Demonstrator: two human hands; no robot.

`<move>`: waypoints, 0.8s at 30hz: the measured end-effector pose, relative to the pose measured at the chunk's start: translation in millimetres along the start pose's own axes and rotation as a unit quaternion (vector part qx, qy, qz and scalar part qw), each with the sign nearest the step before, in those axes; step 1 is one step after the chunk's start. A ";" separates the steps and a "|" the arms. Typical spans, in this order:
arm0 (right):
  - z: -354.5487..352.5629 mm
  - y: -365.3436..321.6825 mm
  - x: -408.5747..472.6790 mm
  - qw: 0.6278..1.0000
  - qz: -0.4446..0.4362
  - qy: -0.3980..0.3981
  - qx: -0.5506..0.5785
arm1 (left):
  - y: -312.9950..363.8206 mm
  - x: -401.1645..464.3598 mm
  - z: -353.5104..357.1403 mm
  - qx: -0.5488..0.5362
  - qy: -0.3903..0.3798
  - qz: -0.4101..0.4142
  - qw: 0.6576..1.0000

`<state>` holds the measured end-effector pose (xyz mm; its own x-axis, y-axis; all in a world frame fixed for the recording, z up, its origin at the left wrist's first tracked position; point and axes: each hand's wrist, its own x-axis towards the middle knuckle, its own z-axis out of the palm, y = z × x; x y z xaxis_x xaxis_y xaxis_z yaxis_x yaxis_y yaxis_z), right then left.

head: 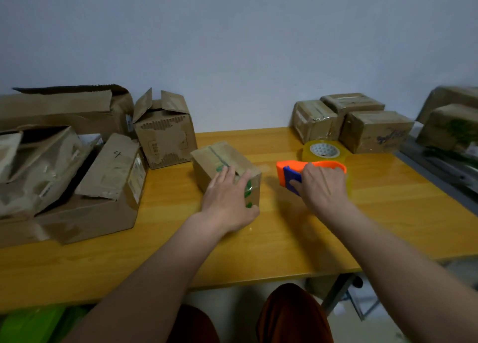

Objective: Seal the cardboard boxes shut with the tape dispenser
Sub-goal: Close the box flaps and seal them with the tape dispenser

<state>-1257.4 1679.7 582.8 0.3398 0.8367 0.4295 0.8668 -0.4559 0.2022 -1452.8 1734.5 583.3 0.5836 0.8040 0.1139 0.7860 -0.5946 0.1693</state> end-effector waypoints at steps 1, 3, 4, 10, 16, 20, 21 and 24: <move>6.5 1.6 -6.4 1.000 0.001 -0.004 -0.003 | -3.1 -1.3 -0.7 -0.011 -0.001 0.003 1.000; 22.7 6.8 -20.6 0.999 0.013 -0.032 0.009 | -10.9 -3.0 -0.1 -0.038 0.014 0.005 0.999; 30.8 8.8 -27.8 0.998 0.023 -0.052 0.027 | -14.9 -2.7 -0.2 -0.052 0.029 0.010 0.998; 32.1 14.0 -38.2 0.989 0.057 -0.004 0.138 | -39.1 -2.3 -0.1 -0.121 0.070 0.043 0.989; -10.7 -53.6 -28.1 0.847 -0.107 0.083 0.514 | -44.0 -0.9 10.1 -0.132 0.075 0.021 0.988; -16.8 -86.1 7.1 0.797 -0.035 -0.039 0.601 | -57.9 -4.4 10.1 -0.115 0.042 0.040 0.992; -15.7 -89.5 16.9 0.785 -0.012 -0.048 0.618 | -61.9 -4.6 9.6 -0.102 0.043 0.058 0.992; -7.4 -98.9 34.2 0.725 0.042 -0.057 0.685 | -71.0 -2.8 7.5 -0.077 0.042 0.085 0.993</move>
<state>-1334.2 1751.2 584.1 0.3724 0.8788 0.2984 0.3645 0.1572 -0.9178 -1508.8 1774.4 563.6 0.6802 0.6946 0.2344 0.6341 -0.7179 0.2871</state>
